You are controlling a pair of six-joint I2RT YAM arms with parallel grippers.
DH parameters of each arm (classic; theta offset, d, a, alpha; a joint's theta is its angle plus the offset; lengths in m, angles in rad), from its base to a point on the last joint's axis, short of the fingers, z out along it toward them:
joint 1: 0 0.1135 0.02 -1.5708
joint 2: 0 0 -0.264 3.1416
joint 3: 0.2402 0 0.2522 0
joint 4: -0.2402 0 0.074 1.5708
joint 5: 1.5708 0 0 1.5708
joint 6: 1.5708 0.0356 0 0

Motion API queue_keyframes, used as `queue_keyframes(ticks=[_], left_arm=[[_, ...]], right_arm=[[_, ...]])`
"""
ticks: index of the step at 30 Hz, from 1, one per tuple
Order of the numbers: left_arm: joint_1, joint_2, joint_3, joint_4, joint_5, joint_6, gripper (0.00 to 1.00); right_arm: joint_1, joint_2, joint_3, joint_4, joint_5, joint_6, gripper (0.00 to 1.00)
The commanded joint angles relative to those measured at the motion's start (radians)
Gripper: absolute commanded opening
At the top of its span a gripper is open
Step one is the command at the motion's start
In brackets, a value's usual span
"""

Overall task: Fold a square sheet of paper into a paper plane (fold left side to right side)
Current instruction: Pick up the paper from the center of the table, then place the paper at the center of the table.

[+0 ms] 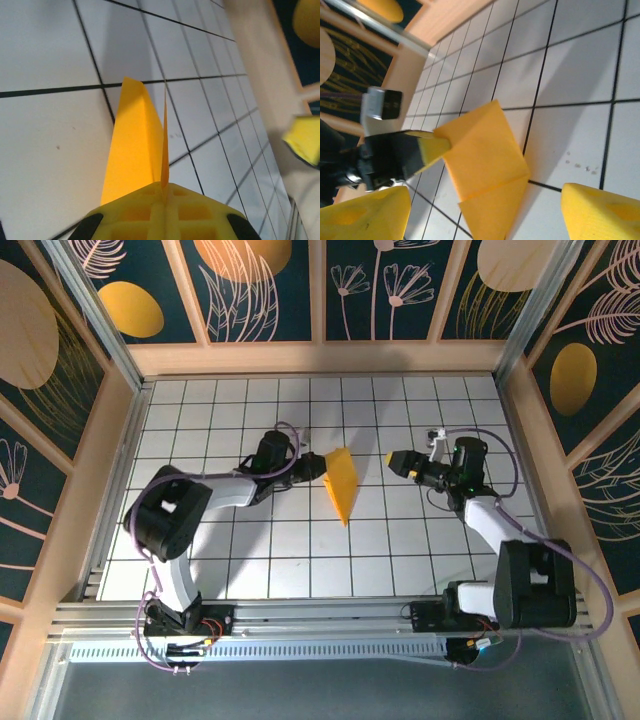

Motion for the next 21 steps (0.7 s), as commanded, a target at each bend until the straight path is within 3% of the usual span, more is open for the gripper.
queue_keyframes(ticks=[1, 11, 21], left_arm=[[0.004, -0.078, -0.087, 0.092, 0.115, 0.154, 0.0], [0.004, -0.15, -0.178, 0.153, 0.207, 0.225, 0.0], [0.005, -0.13, -0.172, 0.161, 0.216, 0.232, 0.0]], right_arm=[[0.048, 0.072, 0.004, 0.085, -0.125, -0.071, 0.78], [0.199, 0.323, 0.068, 0.165, -0.176, -0.196, 0.72], [0.24, 0.452, 0.083, 0.261, -0.262, -0.202, 0.69]])
